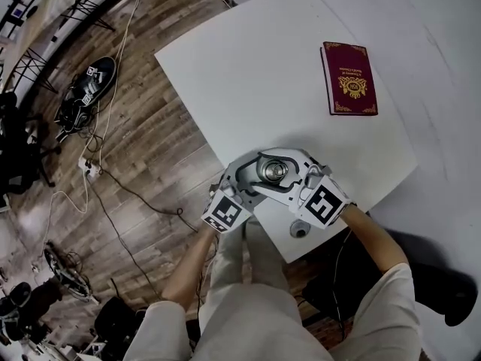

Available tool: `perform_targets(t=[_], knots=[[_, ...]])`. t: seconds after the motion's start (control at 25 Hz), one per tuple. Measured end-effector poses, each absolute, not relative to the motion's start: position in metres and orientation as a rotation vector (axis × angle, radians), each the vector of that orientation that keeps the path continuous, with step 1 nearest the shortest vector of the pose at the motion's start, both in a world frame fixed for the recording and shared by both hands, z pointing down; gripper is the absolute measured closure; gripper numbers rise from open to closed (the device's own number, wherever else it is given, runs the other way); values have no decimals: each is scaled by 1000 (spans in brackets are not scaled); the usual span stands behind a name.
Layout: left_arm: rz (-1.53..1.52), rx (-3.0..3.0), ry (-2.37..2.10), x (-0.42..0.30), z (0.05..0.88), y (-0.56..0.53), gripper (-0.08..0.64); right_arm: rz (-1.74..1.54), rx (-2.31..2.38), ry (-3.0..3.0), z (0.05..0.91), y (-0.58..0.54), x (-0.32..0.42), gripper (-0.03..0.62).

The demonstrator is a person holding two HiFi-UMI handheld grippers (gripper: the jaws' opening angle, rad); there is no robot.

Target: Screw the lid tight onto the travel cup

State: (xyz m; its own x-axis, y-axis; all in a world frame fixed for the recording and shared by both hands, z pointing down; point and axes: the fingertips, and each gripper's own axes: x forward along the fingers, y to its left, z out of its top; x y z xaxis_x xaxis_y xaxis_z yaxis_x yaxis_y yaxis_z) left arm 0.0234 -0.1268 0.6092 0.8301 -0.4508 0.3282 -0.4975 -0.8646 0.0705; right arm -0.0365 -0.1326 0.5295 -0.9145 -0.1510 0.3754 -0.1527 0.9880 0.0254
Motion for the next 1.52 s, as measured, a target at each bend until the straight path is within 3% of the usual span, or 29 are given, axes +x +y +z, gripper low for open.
perform_targets(t=[0.48,1.52], knots=[[468,2856,-747,24,610,-127,235,13,340,-2738,530,-138,-34,344],[465,2858,-758,25,611,-127,235,68,1396,-2512,525,-167,-9,344]])
